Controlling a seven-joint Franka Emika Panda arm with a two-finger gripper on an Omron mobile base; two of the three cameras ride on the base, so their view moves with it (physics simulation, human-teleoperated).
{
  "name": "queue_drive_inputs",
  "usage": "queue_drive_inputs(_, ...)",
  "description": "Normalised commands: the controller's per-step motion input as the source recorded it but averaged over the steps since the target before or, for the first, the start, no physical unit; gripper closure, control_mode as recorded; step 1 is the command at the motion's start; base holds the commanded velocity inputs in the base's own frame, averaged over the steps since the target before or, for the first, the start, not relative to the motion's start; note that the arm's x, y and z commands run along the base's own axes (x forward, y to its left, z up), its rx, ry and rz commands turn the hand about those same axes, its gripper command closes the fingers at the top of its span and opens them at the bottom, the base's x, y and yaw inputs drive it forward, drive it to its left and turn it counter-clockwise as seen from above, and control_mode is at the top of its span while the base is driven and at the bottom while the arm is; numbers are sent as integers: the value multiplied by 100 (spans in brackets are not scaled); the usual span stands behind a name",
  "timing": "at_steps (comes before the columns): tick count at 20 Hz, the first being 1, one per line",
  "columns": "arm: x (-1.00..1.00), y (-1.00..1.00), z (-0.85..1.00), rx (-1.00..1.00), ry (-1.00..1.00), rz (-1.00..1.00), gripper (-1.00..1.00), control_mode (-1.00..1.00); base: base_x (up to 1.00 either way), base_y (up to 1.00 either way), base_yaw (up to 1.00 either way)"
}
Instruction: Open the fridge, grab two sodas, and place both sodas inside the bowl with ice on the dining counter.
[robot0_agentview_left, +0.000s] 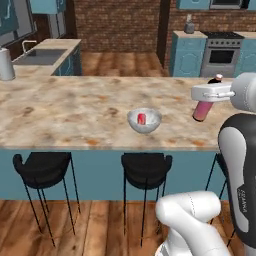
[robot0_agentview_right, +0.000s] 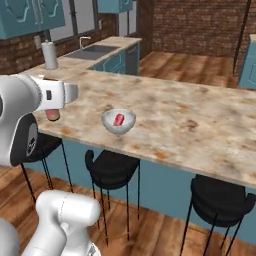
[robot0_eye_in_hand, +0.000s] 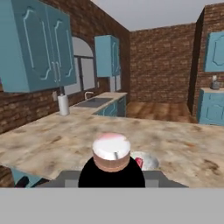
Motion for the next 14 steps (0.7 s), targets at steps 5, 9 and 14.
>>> queue_drive_inputs(5,0,0,0,0,0,0,100,100,71,54,-46)
queue_drive_inputs(9,0,0,0,0,0,0,100,100,85,73,-35)
queue_drive_inputs(14,0,0,0,0,0,0,100,100,96,43,-20)
